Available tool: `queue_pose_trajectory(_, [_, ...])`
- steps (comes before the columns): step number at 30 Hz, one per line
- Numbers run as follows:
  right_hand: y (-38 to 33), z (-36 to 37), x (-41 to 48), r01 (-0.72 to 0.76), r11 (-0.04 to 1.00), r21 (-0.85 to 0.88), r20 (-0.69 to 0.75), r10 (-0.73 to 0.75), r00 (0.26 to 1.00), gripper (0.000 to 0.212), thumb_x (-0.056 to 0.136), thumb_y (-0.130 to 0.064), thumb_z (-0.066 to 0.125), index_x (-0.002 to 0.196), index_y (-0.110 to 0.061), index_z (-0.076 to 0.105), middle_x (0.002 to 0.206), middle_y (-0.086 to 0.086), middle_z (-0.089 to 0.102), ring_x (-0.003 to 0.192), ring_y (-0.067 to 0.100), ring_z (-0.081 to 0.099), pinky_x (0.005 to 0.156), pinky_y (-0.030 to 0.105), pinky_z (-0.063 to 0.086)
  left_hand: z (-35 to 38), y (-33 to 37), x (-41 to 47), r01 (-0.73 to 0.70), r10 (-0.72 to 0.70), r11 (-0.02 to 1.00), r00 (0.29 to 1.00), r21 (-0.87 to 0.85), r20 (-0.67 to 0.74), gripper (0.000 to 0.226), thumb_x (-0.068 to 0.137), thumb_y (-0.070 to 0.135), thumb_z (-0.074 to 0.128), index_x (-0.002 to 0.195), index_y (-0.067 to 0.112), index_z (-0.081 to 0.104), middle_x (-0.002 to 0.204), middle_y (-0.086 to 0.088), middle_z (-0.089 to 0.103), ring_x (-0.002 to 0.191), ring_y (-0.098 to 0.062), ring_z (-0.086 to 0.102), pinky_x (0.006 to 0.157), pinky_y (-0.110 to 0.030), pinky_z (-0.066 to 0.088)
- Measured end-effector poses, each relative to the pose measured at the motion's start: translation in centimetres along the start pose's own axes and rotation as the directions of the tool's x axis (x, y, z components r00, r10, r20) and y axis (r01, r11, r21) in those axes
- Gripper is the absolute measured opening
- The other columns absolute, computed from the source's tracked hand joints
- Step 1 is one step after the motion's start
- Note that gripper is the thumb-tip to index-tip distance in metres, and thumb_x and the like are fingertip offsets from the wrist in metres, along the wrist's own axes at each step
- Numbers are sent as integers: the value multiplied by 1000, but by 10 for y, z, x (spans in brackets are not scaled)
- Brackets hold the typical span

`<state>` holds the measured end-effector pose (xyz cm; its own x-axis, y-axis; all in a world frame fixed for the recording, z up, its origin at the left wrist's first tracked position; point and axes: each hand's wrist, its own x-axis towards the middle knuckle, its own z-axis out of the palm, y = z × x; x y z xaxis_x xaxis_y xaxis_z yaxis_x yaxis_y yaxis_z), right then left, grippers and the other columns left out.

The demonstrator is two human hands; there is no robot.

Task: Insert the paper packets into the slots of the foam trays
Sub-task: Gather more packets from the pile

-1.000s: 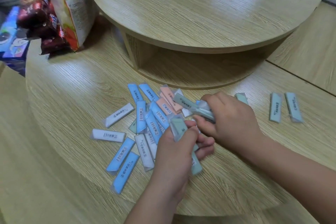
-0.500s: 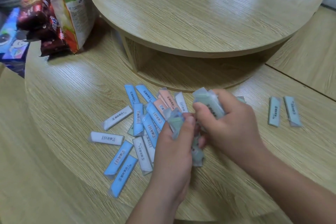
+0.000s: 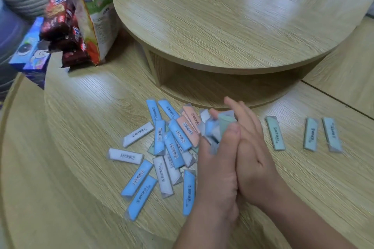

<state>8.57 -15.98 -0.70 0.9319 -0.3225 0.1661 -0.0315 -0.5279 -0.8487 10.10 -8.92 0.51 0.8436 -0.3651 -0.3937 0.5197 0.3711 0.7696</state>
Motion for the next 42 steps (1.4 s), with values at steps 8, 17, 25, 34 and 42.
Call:
queue_pose_trajectory(8, [-18,-1,-4,163,985,-64,130,-154,980,62,95,-29,18,154,-13,29,164,-8,17,153,14,0,121,50,11,-5,13,-2,-89,97,995,977,51,-191,42,78,46,68,112,22,71,107,-7,76,100,-22,73,88,-45,59])
queue_pose_trajectory(17, [-33,20,2,-265,940,213,-3,272,962,58,87,-57,37,140,-36,46,135,-29,51,128,-8,44,104,20,42,-67,47,4,-115,119,993,954,28,-275,21,75,31,77,82,11,74,71,-13,70,56,-22,65,51,-33,53])
queue_pose_trajectory(25, [-40,94,31,-276,695,-664,18,383,923,133,50,-102,24,154,-23,2,157,21,9,144,47,2,115,62,12,-125,98,0,-208,234,972,887,108,-398,20,87,26,66,92,8,65,72,-8,69,51,-18,60,45,-29,47])
queue_pose_trajectory(34, [-24,119,32,-296,627,-720,-95,334,938,117,61,-92,24,154,-22,18,157,22,13,141,42,17,114,54,17,-137,77,-1,-139,238,925,937,352,-256,28,70,42,70,84,18,69,80,-21,69,69,-30,66,62,-49,52])
queue_pose_trajectory(42, [-14,109,33,-260,644,-720,-162,209,964,86,67,-73,54,140,-30,44,139,12,39,119,36,41,97,50,34,-143,56,13,-116,268,867,928,484,-258,27,69,48,67,83,25,68,82,-12,70,80,-33,70,73,-50,59])
